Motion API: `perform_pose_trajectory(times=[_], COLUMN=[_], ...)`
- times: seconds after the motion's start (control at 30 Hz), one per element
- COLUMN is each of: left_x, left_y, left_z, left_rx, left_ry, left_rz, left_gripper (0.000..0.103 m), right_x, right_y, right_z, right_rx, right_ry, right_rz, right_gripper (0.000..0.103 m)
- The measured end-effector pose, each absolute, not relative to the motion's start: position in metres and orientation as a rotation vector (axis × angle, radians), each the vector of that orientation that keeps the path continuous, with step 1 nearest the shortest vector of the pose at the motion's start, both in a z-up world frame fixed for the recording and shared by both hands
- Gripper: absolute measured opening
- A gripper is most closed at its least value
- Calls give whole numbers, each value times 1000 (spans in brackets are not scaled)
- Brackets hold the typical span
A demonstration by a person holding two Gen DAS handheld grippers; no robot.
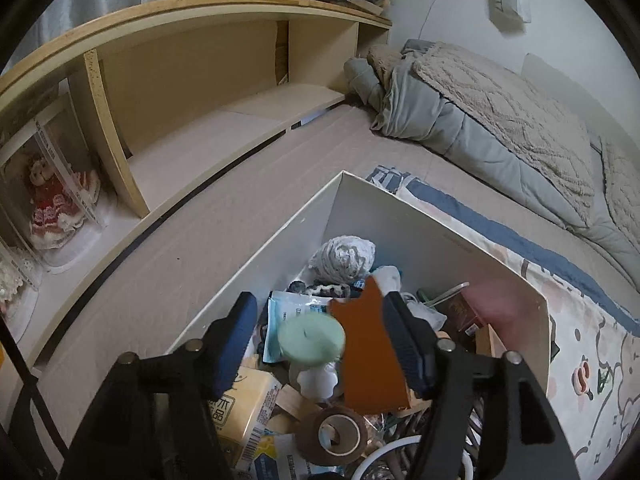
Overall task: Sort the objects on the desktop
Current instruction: 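Lower the mint tape measure into the SHOES box and open the left tool, then lower the clear clamp into the SHOES box and open the right tool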
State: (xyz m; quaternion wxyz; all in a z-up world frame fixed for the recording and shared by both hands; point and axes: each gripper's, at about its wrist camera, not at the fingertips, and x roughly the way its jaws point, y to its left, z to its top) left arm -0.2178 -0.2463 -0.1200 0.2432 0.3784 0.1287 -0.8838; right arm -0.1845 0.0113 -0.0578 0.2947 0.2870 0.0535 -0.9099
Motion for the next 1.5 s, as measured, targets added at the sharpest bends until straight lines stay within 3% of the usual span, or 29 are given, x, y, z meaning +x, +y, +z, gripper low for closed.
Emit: perform_pose_trajectory(times=[0.67,1.07,1.5], left_x=[-183,-148,-122], left_y=[-233,-234,-257], left_z=[-81,-55,-44], left_rx=[964,872,803], left_ry=[260,113,120], left_rz=[-2477,-2491,-2446], left_gripper=[66,65,65], right_x=[-201,-204,-180], right_y=[-3,-35,-77], right_z=[-59,-87,-119], right_rx=[828,947,1051], right_ry=[49,78,164], right_rz=[-2370,-2290,-2140], right_gripper=[30,30,30])
